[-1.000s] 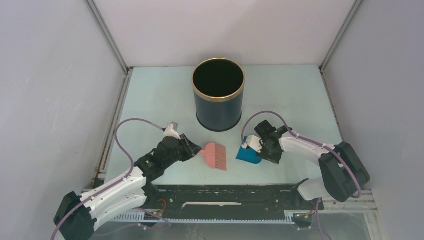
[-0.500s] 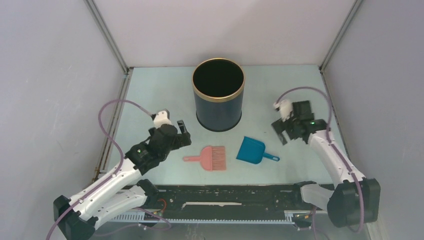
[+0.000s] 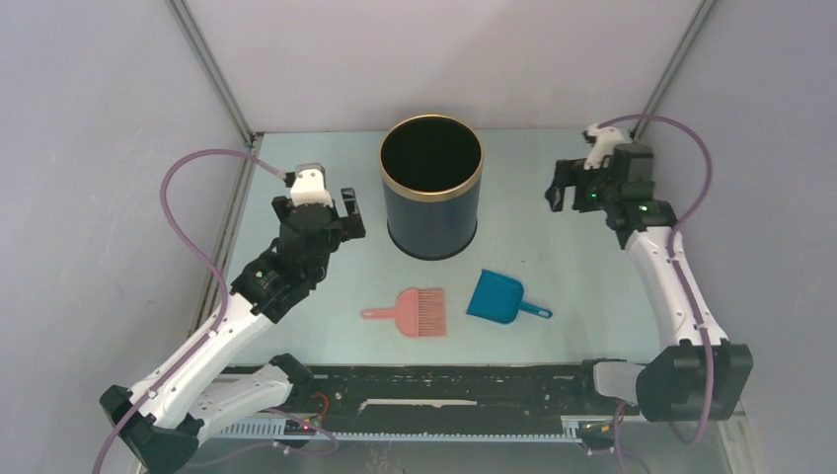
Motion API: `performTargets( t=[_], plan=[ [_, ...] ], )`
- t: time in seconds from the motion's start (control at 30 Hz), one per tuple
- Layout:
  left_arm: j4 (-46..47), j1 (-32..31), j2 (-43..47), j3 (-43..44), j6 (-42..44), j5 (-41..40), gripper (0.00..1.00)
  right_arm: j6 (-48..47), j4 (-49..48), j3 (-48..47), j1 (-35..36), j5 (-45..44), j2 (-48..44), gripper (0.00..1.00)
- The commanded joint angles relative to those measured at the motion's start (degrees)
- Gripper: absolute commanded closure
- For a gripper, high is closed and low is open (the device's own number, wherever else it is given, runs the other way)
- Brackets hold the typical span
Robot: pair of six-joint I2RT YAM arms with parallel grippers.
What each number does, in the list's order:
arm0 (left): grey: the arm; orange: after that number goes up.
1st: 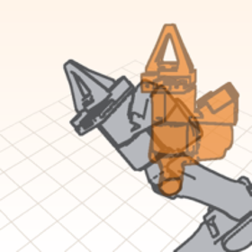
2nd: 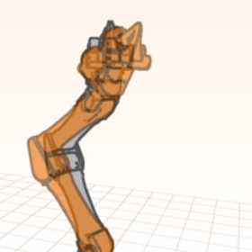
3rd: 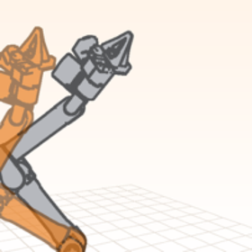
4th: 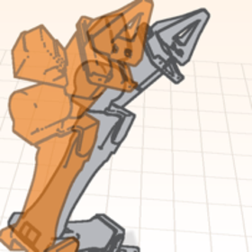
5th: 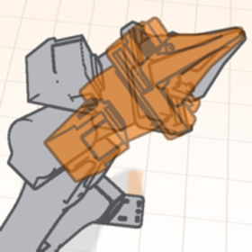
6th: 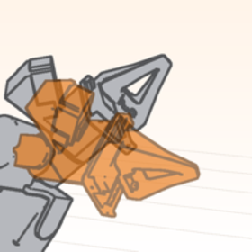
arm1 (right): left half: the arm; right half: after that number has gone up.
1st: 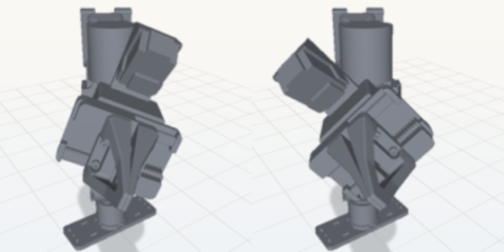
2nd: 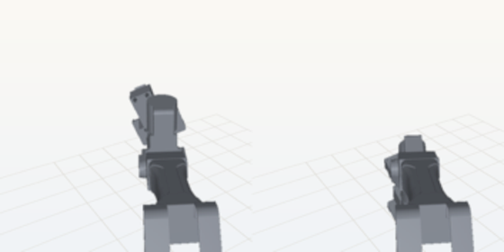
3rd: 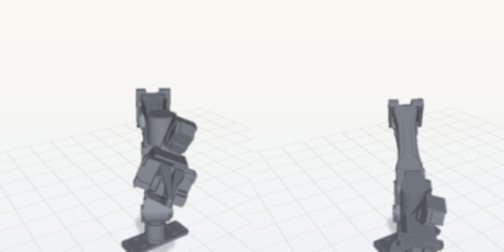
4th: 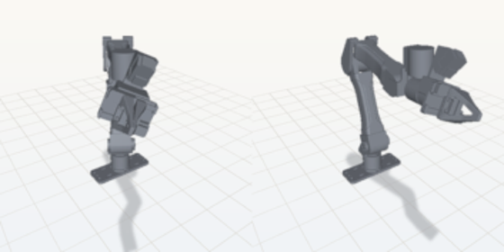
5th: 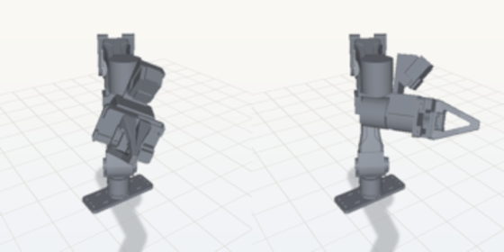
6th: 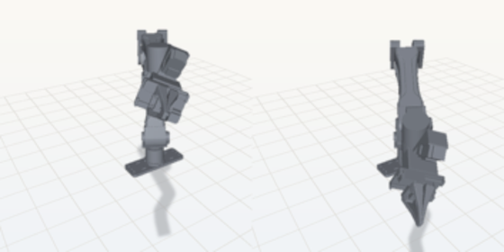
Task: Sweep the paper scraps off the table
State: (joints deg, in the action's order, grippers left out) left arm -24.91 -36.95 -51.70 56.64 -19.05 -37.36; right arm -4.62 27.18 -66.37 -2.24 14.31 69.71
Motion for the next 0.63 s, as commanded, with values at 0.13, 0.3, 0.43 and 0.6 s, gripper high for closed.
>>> performTargets(
  t=[0.13, 0.3, 0.43, 0.6],
  plan=[
    [10.5, 0.5, 4.1, -10.5, 10.3, -0.3, 0.0, -2.2, -4.2, 4.1, 8.4, -4.8, 1.2, 0.0],
    [10.1, 1.6, 3.1, -10.0, 11.0, -0.7, 0.0, -1.3, -5.0, 4.8, 8.7, -1.5, -3.0, 0.0],
    [10.0, 1.8, 2.4, -10.0, 11.2, -0.4, 0.0, -0.8, -5.1, 5.5, 7.1, 1.3, -5.2, 0.01],
    [10.0, 2.1, 2.1, -9.9, 11.2, 0.5, 0.01, 0.6, -4.6, 6.1, 4.1, 7.2, -5.6, 0.01]
  ],
)
